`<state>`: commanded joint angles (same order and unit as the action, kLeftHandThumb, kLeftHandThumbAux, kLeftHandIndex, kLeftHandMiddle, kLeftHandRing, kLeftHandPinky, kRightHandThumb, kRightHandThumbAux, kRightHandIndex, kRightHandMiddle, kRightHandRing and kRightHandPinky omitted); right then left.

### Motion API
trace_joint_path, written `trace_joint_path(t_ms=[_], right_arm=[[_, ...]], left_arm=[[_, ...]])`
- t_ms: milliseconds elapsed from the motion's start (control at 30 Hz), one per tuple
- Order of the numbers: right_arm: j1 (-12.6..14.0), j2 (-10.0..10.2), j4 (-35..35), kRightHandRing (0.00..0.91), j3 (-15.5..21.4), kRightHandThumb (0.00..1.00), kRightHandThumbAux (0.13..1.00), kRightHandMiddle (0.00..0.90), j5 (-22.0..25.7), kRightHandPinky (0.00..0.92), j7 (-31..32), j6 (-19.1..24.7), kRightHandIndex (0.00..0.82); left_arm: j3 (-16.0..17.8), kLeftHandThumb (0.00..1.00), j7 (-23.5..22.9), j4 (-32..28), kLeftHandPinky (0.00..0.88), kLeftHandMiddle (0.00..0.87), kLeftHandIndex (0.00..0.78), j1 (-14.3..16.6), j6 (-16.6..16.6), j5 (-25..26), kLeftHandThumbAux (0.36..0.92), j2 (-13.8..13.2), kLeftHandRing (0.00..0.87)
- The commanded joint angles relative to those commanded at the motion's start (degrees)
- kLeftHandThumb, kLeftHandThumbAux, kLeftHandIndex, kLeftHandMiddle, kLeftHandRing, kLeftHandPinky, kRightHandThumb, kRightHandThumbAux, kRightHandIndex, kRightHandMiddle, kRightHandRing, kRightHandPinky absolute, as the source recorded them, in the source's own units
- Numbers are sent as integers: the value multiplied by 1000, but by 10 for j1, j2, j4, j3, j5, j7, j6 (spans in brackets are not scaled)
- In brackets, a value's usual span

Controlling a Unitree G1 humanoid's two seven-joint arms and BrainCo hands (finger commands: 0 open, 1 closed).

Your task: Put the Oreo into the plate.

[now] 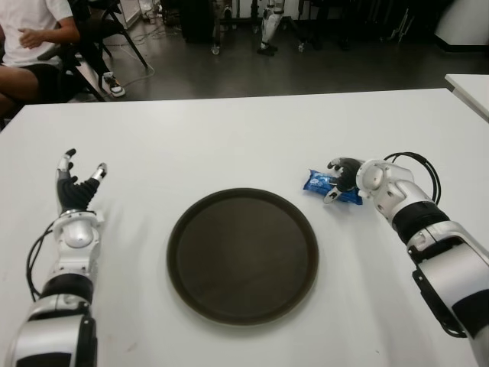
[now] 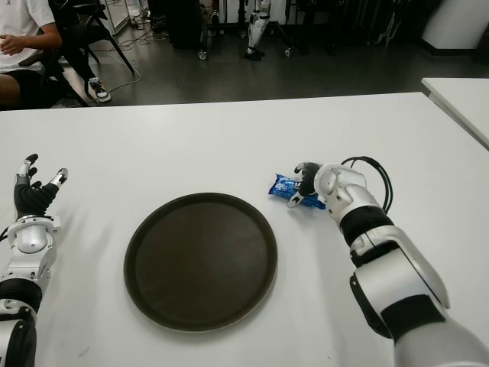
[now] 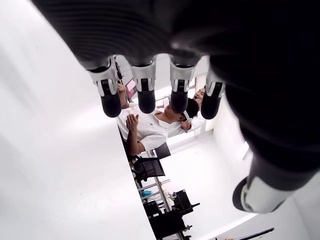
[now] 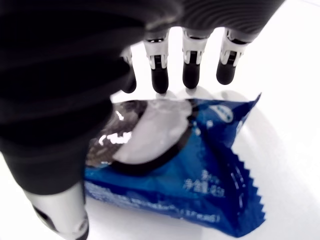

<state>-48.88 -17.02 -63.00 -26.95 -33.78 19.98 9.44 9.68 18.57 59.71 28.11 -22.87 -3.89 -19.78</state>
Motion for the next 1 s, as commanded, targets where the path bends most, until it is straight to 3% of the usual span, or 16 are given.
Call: trace_joint_path(t_ms=[433, 1000], right_arm=[[-7, 5, -28, 36, -5, 0, 761, 87, -5, 0, -10, -14, 53], [-13, 11, -48, 40, -3, 0, 785, 91, -3, 0, -17, -14, 56]], left_arm=[[-6, 0, 4, 4, 0, 0, 0, 0, 1, -9, 677, -5, 0], [1, 0, -13, -2, 0, 0, 0, -3, -6, 1, 666, -1, 0]])
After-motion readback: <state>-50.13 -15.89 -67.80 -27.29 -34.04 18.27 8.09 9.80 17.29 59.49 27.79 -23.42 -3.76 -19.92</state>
